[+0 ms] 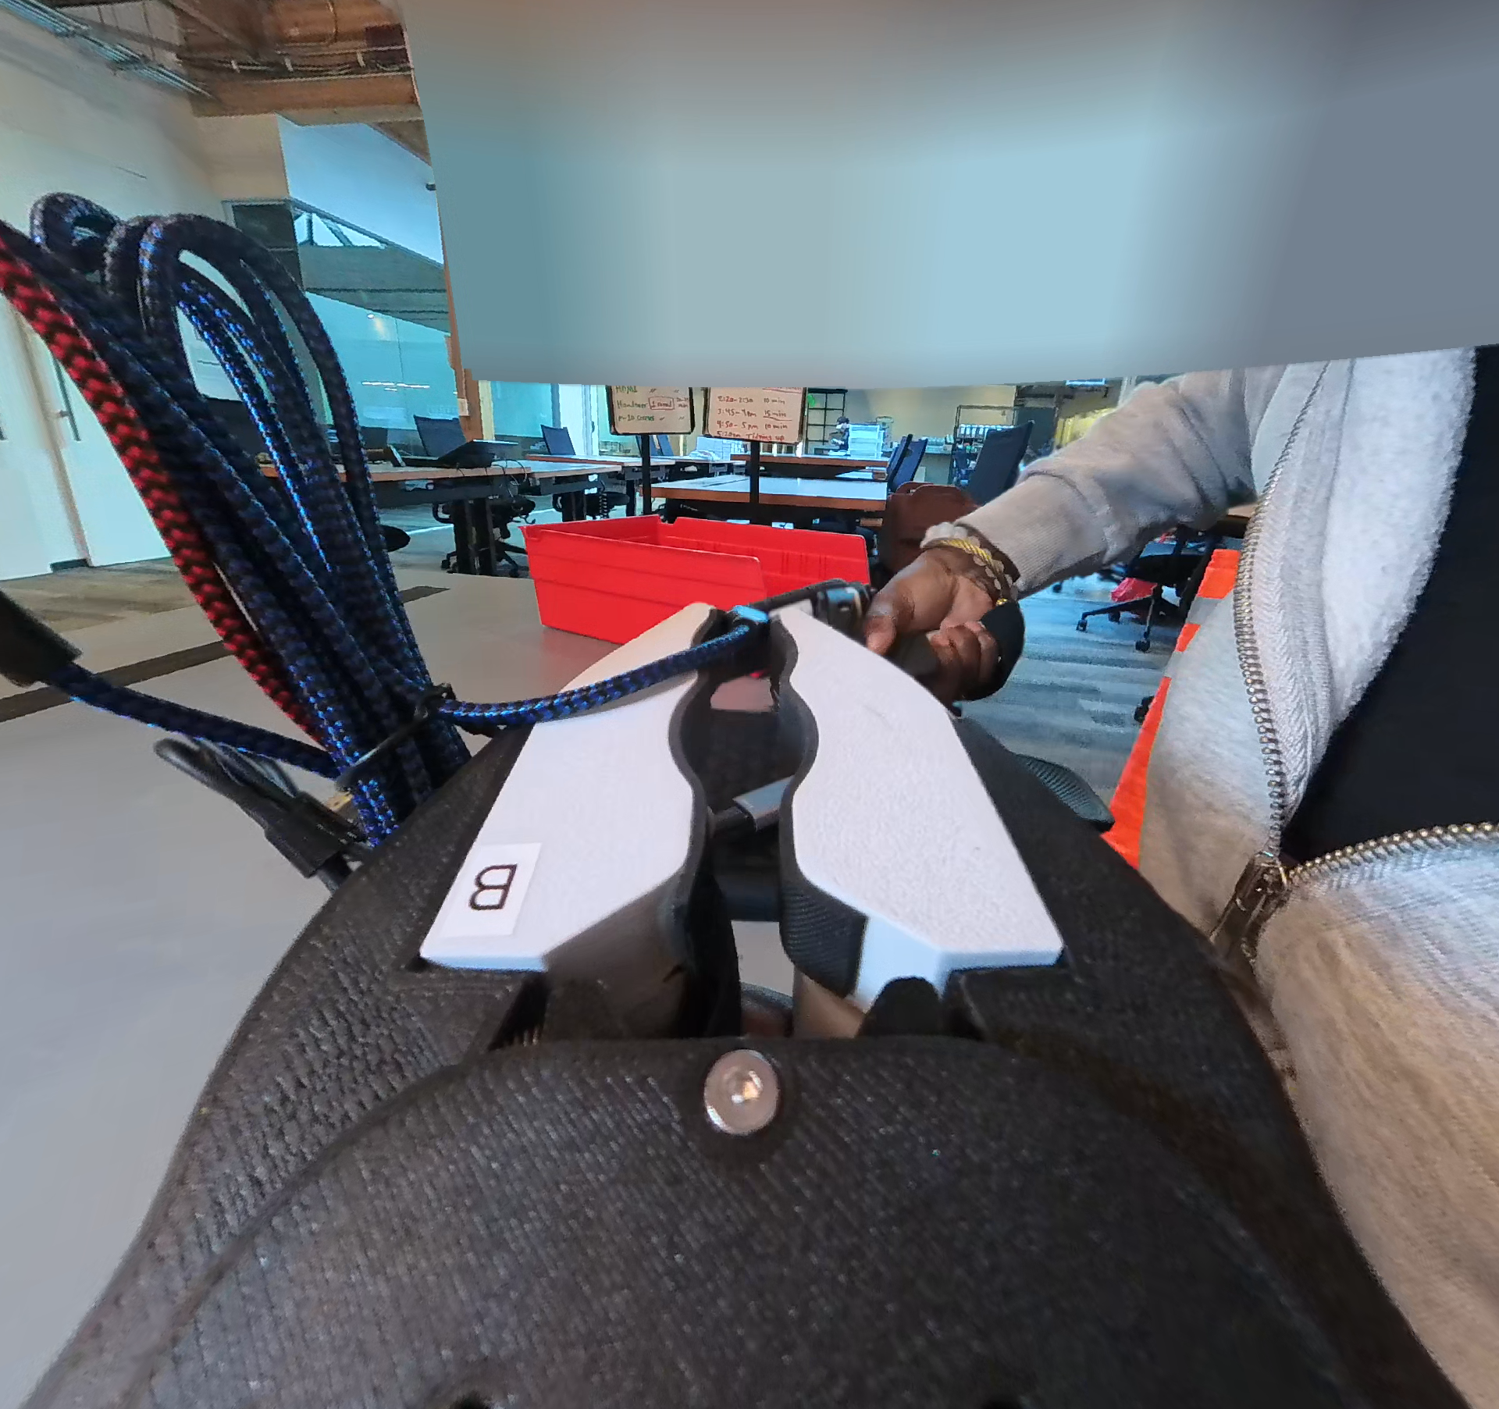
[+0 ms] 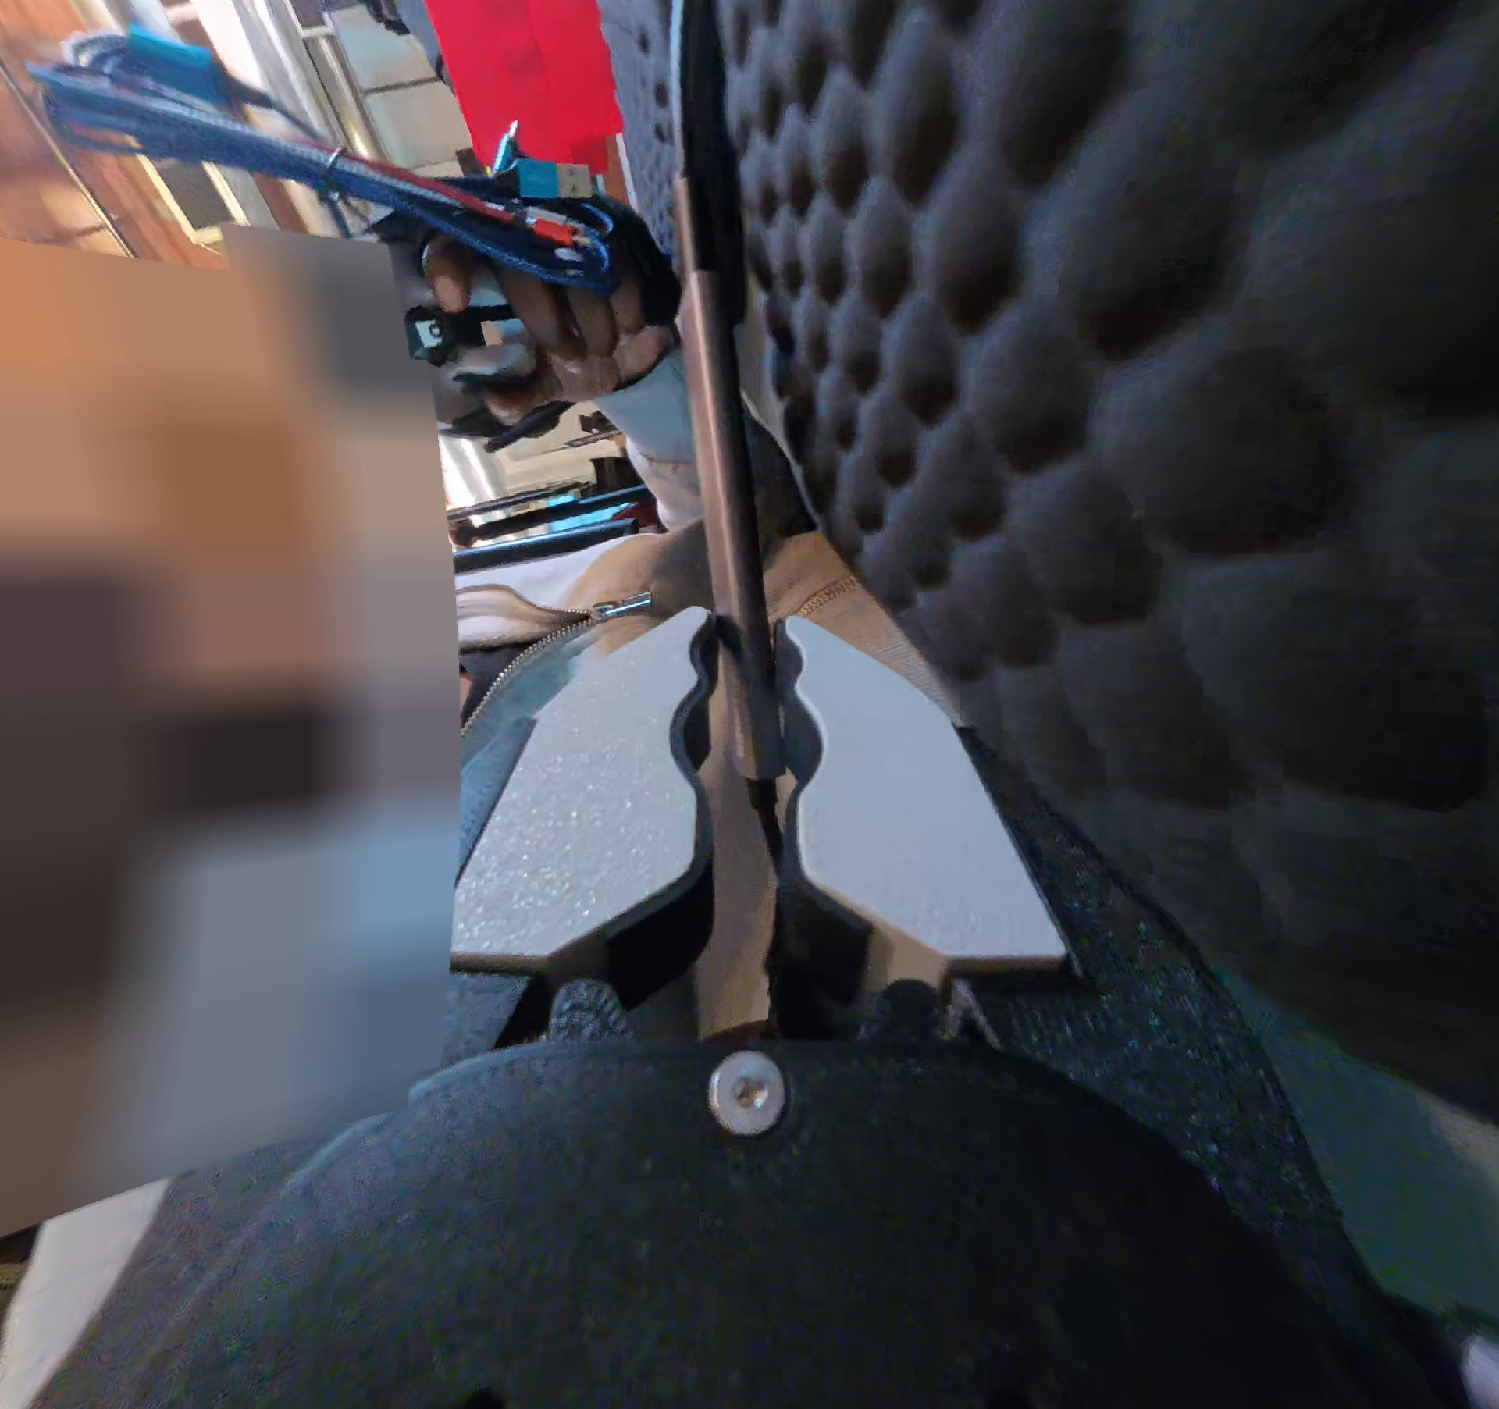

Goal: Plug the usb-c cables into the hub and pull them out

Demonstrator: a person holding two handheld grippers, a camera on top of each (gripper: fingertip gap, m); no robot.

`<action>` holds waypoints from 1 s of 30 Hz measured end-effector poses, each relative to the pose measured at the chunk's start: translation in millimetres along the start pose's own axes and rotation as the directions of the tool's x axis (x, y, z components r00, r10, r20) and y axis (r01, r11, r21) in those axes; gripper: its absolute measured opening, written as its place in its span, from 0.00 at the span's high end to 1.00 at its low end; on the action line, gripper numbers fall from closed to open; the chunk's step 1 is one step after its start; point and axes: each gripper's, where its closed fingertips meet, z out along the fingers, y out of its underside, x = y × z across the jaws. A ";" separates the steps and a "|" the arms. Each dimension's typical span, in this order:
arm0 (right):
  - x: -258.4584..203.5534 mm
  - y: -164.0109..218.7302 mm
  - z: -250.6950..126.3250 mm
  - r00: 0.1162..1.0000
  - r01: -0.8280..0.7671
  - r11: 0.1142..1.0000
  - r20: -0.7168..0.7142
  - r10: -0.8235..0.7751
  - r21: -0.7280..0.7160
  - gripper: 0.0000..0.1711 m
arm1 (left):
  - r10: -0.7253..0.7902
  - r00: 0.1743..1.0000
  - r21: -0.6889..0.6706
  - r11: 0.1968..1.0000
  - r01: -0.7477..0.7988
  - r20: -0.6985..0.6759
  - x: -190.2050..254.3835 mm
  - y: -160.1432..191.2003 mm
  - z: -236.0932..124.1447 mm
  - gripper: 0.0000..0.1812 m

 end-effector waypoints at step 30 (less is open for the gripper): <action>18.4 -76.7 -32.1 0.275 0.458 0.679 -0.635 -0.722 -0.573 0.87 | -0.013 1.000 0.036 0.999 0.013 0.000 0.1 -3.9 -6.1 0.94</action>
